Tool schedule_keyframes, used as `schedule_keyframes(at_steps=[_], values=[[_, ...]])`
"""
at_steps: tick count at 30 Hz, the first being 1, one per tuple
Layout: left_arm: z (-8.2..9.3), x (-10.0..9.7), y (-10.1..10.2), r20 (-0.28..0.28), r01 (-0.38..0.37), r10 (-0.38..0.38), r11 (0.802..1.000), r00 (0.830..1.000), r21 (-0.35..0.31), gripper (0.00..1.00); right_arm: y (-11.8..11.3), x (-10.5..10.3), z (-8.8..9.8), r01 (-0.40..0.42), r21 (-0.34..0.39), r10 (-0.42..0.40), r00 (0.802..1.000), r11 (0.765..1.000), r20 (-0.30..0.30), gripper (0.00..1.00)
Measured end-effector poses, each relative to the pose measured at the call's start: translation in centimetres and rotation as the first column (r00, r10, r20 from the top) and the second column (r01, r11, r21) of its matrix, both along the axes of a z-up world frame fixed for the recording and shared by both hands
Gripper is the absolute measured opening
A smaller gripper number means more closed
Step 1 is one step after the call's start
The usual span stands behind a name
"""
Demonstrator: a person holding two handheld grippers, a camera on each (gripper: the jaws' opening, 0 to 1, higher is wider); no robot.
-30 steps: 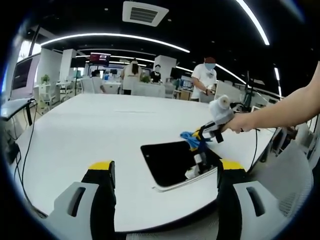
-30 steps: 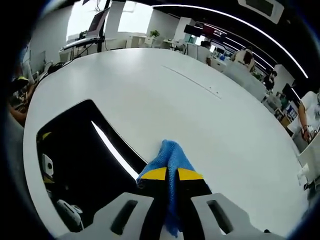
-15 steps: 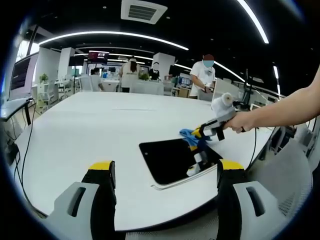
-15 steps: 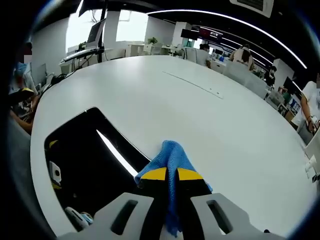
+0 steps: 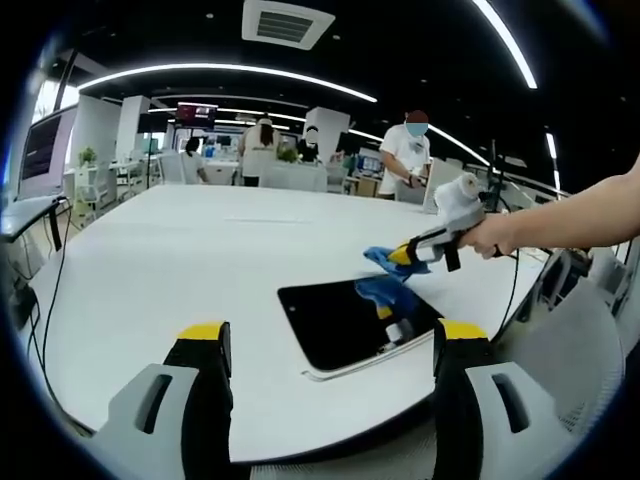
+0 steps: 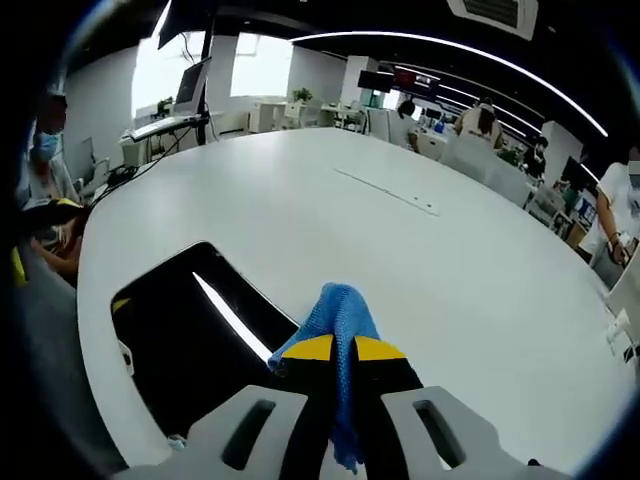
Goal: Wipe the mirror surface with the cleaning cloth until all visible marks leave the cleaned area.
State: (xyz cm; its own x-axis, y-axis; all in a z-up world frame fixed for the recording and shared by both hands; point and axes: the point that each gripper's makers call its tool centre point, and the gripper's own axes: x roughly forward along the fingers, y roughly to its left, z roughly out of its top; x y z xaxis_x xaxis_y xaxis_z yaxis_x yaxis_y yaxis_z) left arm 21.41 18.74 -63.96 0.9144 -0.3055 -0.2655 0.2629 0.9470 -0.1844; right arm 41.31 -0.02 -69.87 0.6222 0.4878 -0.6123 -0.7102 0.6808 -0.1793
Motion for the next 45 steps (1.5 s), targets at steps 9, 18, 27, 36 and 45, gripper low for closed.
schedule_keyframes(at_steps=[9, 18, 27, 36, 45], values=[[0.0, 0.0, 0.0, 0.002, 0.002, -0.002, 1.000, 1.000, -0.002, 0.81, -2.8, -1.3, 0.5, 0.046, -0.001, -0.046, 0.999, 0.999, -0.001, 0.00], [0.1, 0.0, 0.1, 0.005, -0.006, 0.006, 1.000, 1.000, -0.002, 0.81, -4.9, -1.6, 2.2, 0.076, 0.028, -0.077, 0.997, 0.997, 0.019, 0.00], [0.1, 0.0, 0.0, 0.004, -0.001, 0.001, 1.000, 1.000, -0.004, 0.81, -7.2, -2.7, 1.7, 0.130, 0.037, -0.130, 0.991, 0.991, 0.011, 0.00], [0.0, 0.0, 0.1, -0.002, -0.004, 0.004, 1.000, 1.000, -0.001, 0.81, -7.0, -3.9, -0.6, 0.152, 0.053, -0.150, 0.988, 0.987, -0.047, 0.00], [0.0, 0.0, 0.1, -0.004, -0.002, 0.002, 1.000, 1.000, -0.001, 0.81, -7.4, -4.5, -4.0, 0.126, -0.052, -0.129, 0.989, 0.991, -0.072, 0.00]])
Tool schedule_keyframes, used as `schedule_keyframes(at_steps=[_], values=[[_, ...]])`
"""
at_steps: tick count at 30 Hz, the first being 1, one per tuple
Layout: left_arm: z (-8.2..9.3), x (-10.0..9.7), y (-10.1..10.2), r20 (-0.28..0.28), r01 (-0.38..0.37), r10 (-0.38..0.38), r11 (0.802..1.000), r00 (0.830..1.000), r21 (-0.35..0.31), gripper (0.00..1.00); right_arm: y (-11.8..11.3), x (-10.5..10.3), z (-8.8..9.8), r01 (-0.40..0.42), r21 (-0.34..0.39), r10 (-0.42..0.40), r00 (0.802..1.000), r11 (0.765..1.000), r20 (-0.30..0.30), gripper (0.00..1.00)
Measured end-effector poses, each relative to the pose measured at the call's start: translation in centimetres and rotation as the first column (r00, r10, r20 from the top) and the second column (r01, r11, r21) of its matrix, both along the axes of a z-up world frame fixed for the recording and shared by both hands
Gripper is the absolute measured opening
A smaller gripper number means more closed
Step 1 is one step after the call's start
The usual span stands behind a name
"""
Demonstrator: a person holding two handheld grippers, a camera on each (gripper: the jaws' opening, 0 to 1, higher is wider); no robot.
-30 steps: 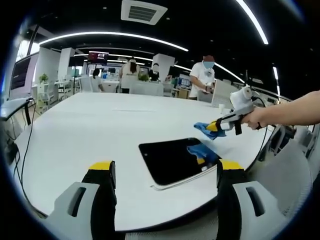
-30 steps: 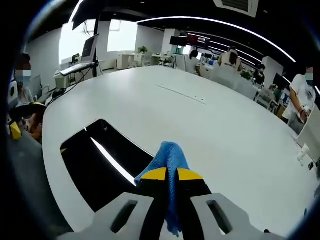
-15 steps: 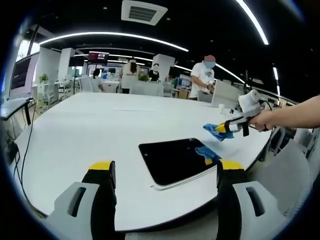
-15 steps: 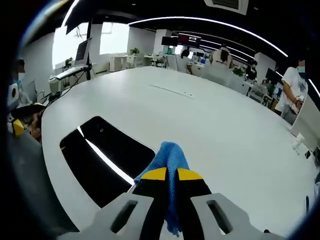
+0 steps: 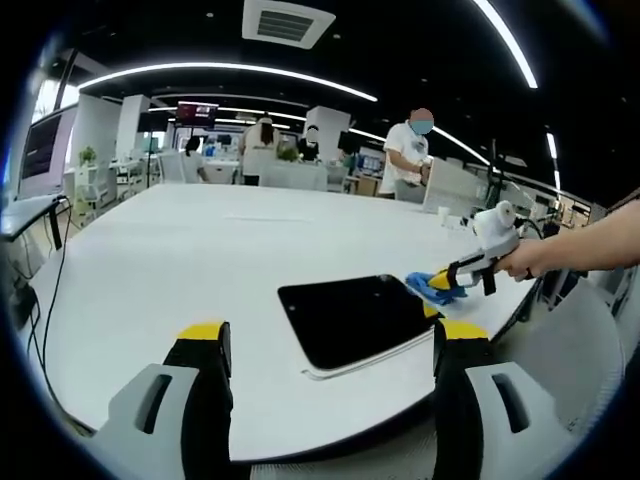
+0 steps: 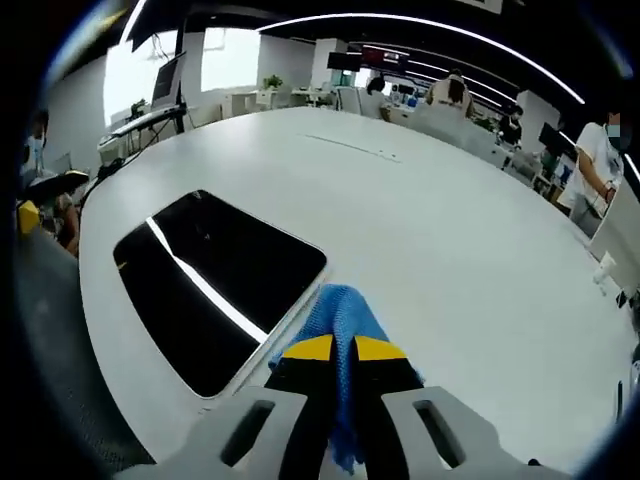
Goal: Wipe the mirror surface with the cleaning cloth until all visible marks leave the cleaned area.
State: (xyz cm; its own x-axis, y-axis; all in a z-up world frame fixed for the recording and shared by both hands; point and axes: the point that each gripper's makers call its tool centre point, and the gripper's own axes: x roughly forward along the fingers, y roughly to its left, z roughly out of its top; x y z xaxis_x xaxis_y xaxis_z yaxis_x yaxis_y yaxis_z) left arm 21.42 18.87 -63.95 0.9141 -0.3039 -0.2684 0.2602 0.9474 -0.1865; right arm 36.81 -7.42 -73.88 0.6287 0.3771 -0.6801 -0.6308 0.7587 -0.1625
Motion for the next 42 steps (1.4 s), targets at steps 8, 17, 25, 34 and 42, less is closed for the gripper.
schedule_keyframes(at_steps=[8, 17, 25, 34, 42], values=[[-0.1, 0.0, 0.1, -0.003, -0.004, 0.004, 1.000, 1.000, 0.001, 0.81, -0.4, 0.0, -0.5, 0.088, 0.058, -0.087, 0.996, 0.994, -0.027, 0.01], [-0.1, 0.1, 0.1, -0.001, -0.003, 0.003, 1.000, 1.000, -0.002, 0.81, -0.3, 0.0, -0.5, 0.086, 0.075, -0.084, 0.996, 0.994, -0.026, 0.02], [-0.2, 0.0, -0.1, -0.007, 0.006, -0.006, 1.000, 1.000, -0.007, 0.77, -0.2, 0.1, -0.4, 0.074, 0.039, -0.075, 0.997, 0.996, 0.006, 0.02], [-0.2, 0.0, 0.1, -0.006, -0.003, 0.003, 1.000, 1.000, -0.005, 0.80, -0.4, 0.9, -0.5, 0.134, 0.082, -0.131, 0.991, 0.988, -0.035, 0.04], [-0.2, 0.0, 0.2, -0.006, -0.011, 0.011, 1.000, 1.000, -0.001, 0.82, 0.5, 1.2, 0.9, 0.108, 0.110, -0.106, 0.994, 0.988, -0.026, 0.12]])
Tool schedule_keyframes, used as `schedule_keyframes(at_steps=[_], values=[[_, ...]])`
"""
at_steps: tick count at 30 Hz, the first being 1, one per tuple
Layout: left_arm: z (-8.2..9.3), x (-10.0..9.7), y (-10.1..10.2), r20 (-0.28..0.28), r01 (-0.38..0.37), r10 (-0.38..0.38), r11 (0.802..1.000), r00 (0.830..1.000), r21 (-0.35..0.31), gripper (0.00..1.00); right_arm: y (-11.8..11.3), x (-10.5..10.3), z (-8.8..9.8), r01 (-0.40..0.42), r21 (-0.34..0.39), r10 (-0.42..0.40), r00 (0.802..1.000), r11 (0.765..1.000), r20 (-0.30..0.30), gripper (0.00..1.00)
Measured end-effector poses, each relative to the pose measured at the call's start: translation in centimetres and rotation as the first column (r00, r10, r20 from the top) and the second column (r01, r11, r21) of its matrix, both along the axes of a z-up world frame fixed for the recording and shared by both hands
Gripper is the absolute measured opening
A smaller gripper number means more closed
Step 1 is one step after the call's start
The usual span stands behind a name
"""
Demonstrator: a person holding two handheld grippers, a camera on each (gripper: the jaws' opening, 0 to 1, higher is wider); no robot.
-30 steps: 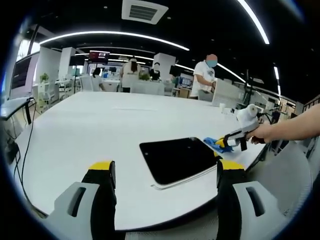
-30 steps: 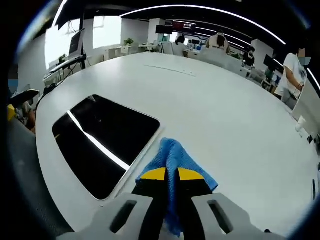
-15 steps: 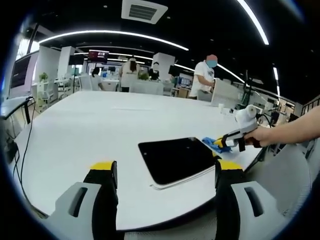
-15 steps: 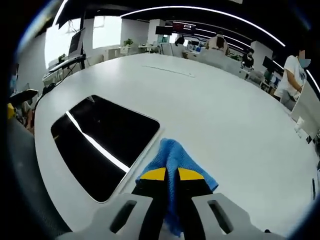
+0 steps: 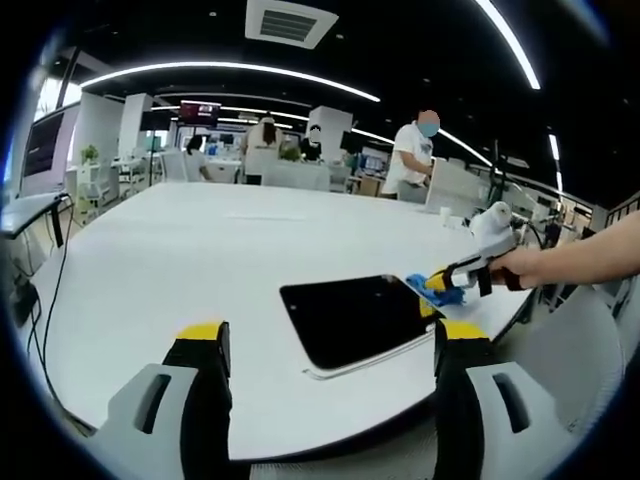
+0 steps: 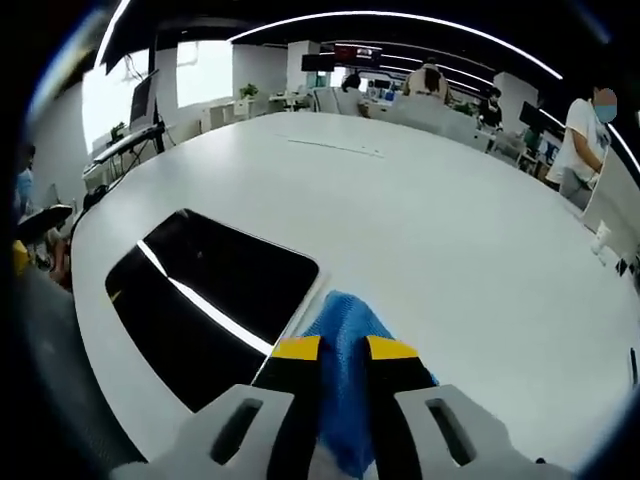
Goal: Wipe the mirror surface with the cleaning cloth until all visible marks leave the cleaned area.
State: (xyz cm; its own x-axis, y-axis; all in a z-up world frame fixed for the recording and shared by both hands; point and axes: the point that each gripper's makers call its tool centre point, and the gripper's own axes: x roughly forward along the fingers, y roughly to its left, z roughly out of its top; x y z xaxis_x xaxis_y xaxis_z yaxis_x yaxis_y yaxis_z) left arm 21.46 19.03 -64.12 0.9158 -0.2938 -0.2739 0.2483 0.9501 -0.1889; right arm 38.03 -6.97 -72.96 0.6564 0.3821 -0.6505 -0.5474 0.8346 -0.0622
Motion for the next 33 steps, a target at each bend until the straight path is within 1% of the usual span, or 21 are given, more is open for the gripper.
schedule_keyframes(at_steps=[1, 4, 5, 9, 12, 14, 15, 16, 19, 23, 27, 30, 31, 33], values=[[0.0, 0.0, 0.0, 0.000, -0.001, 0.001, 1.000, 1.000, 0.000, 0.82, 0.4, -0.4, 0.5, 0.002, 0.010, -0.002, 1.000, 1.000, 0.002, 0.14], [0.0, 0.0, 0.0, -0.002, 0.001, -0.001, 1.000, 1.000, 0.001, 0.84, 0.8, -0.9, 2.2, 0.000, 0.038, -0.001, 1.000, 0.999, 0.029, 0.19], [0.0, 0.0, -0.1, -0.001, 0.001, -0.001, 1.000, 1.000, 0.000, 0.84, 0.7, -0.8, 2.6, -0.002, 0.047, 0.000, 0.999, 0.999, 0.038, 0.19], [0.1, 0.0, 0.0, 0.003, -0.003, 0.003, 1.000, 1.000, -0.003, 0.84, 1.0, -1.3, 4.5, -0.015, 0.083, 0.009, 0.998, 0.996, 0.066, 0.19], [0.1, 0.1, 0.0, 0.006, -0.002, 0.002, 1.000, 1.000, -0.004, 0.83, 1.1, -1.9, 5.4, -0.013, 0.104, 0.004, 0.997, 0.994, 0.081, 0.20], [0.1, 0.1, 0.0, 0.008, 0.000, 0.000, 1.000, 1.000, -0.005, 0.83, 0.9, -2.2, 5.9, -0.009, 0.103, -0.001, 0.996, 0.995, 0.091, 0.21], [0.2, 0.1, 0.0, 0.009, 0.000, 0.000, 1.000, 1.000, -0.006, 0.83, 0.6, -2.2, 6.5, -0.004, 0.093, -0.007, 0.993, 0.996, 0.116, 0.21], [0.2, 0.1, 0.0, 0.009, 0.001, -0.001, 1.000, 1.000, -0.006, 0.83, 0.5, -2.4, 6.8, -0.007, 0.094, -0.004, 0.993, 0.996, 0.122, 0.21], [0.2, 0.1, 0.0, 0.012, 0.003, -0.003, 1.000, 1.000, -0.008, 0.82, 0.2, -3.4, 7.9, -0.014, 0.095, -0.001, 0.989, 0.995, 0.148, 0.22], [0.3, 0.2, -0.1, 0.015, 0.005, -0.005, 1.000, 1.000, -0.010, 0.83, -0.7, -4.5, 9.0, -0.011, 0.105, -0.006, 0.986, 0.994, 0.164, 0.25], [0.3, 0.1, -0.1, 0.014, 0.008, -0.008, 1.000, 1.000, -0.010, 0.82, -1.7, -6.3, 10.9, -0.031, 0.124, 0.007, 0.981, 0.992, 0.195, 0.26], [0.3, 0.1, -0.1, 0.014, 0.009, -0.008, 1.000, 1.000, -0.010, 0.82, -2.6, -7.6, 12.2, -0.025, 0.148, -0.006, 0.979, 0.989, 0.205, 0.28], [0.3, 0.1, -0.1, 0.014, 0.009, -0.009, 1.000, 1.000, -0.010, 0.82, -2.7, -8.3, 12.5, -0.016, 0.164, -0.019, 0.978, 0.986, 0.206, 0.29], [0.3, 0.1, -0.1, 0.014, 0.008, -0.008, 1.000, 1.000, -0.010, 0.82, -3.3, -9.3, 12.9, -0.006, 0.176, -0.031, 0.978, 0.984, 0.208, 0.32]])
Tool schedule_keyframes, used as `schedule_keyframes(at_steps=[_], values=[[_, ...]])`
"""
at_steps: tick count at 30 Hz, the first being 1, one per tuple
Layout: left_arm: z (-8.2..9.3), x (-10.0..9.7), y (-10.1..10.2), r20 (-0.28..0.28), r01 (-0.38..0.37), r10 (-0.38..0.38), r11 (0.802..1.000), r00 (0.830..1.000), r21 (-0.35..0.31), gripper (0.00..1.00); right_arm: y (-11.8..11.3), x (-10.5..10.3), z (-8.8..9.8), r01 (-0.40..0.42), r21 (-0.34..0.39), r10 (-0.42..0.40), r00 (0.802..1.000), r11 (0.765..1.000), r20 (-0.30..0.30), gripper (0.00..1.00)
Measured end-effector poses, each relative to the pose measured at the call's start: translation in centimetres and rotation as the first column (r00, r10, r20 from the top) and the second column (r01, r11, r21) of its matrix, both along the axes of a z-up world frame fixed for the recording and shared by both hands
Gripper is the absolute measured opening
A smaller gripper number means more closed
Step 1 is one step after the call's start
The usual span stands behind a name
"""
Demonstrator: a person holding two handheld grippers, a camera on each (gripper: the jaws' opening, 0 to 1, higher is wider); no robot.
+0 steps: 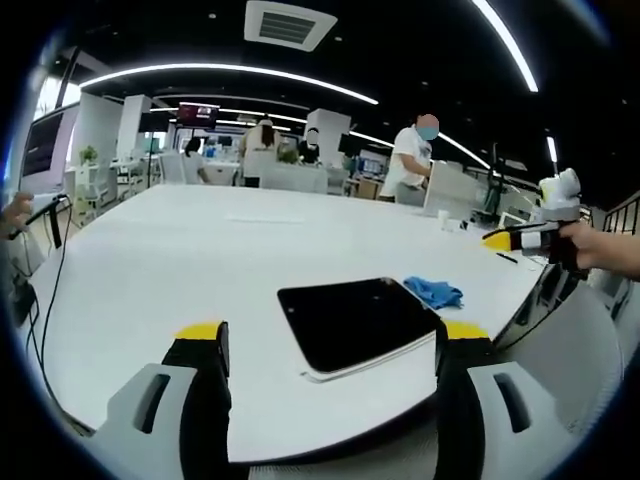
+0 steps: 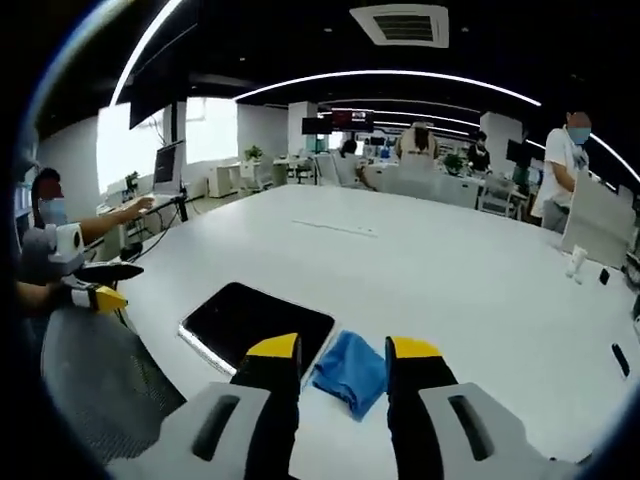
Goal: Wipe the mirror surface with the cleaning cloth until all visible marks leave the cleaned area.
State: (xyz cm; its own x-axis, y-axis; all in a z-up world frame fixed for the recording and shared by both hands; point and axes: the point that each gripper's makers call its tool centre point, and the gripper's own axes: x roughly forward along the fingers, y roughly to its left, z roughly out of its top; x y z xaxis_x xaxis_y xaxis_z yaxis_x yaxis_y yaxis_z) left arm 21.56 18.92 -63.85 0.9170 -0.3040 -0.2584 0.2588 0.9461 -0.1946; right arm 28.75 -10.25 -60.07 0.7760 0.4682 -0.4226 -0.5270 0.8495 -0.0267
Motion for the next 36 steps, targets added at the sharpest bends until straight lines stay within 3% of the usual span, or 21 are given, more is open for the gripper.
schedule_keyframes(at_steps=[5, 8, 14, 16, 18, 20, 22, 24, 28, 36], values=[[0.0, 0.0, 0.0, 0.001, -0.002, 0.002, 1.000, 1.000, 0.001, 0.83, -1.4, -1.9, 0.2, 0.045, 0.011, -0.045, 0.999, 0.999, 0.014, 0.38], [0.1, 0.0, 0.0, 0.003, 0.000, 0.000, 1.000, 1.000, 0.002, 0.82, -1.6, -3.0, 0.3, 0.059, -0.003, -0.058, 0.997, 0.998, 0.056, 0.44], [0.2, 0.0, 0.1, 0.008, -0.005, 0.005, 1.000, 1.000, 0.005, 0.83, -1.1, -4.8, -1.7, 0.082, 0.029, -0.082, 0.996, 0.996, 0.028, 0.61], [0.3, 0.1, 0.2, 0.015, -0.012, 0.012, 1.000, 1.000, 0.001, 0.85, -1.8, -4.9, -1.7, 0.106, 0.006, -0.106, 0.993, 0.994, 0.054, 0.61], [0.3, 0.0, 0.1, 0.016, -0.009, 0.009, 1.000, 1.000, 0.000, 0.85, -1.9, -5.0, -1.7, 0.148, 0.083, -0.152, 0.988, 0.985, 0.032, 0.66], [0.3, 0.1, 0.2, 0.016, -0.012, 0.012, 1.000, 1.000, 0.001, 0.85, -2.1, -5.2, -2.0, 0.161, 0.105, -0.165, 0.986, 0.981, 0.028, 0.73], [0.3, 0.1, 0.1, 0.014, -0.009, 0.009, 1.000, 1.000, 0.001, 0.85, -1.8, -5.3, -2.6, 0.153, 0.098, -0.156, 0.987, 0.983, 0.025, 0.76], [0.3, 0.1, 0.2, 0.011, -0.008, 0.008, 1.000, 1.000, 0.002, 0.85, -1.9, -5.2, -3.3, 0.146, 0.043, -0.147, 0.989, 0.988, 0.029, 0.76], [0.3, 0.1, 0.2, 0.010, -0.006, 0.006, 1.000, 1.000, 0.001, 0.85, -1.7, -4.9, -3.6, 0.146, 0.042, -0.147, 0.989, 0.988, 0.033, 0.87], [0.1, 0.1, 0.2, 0.001, -0.006, 0.006, 1.000, 1.000, 0.005, 0.85, -1.5, -4.7, -4.5, 0.112, 0.049, -0.113, 0.993, 0.992, 0.013, 0.91]])
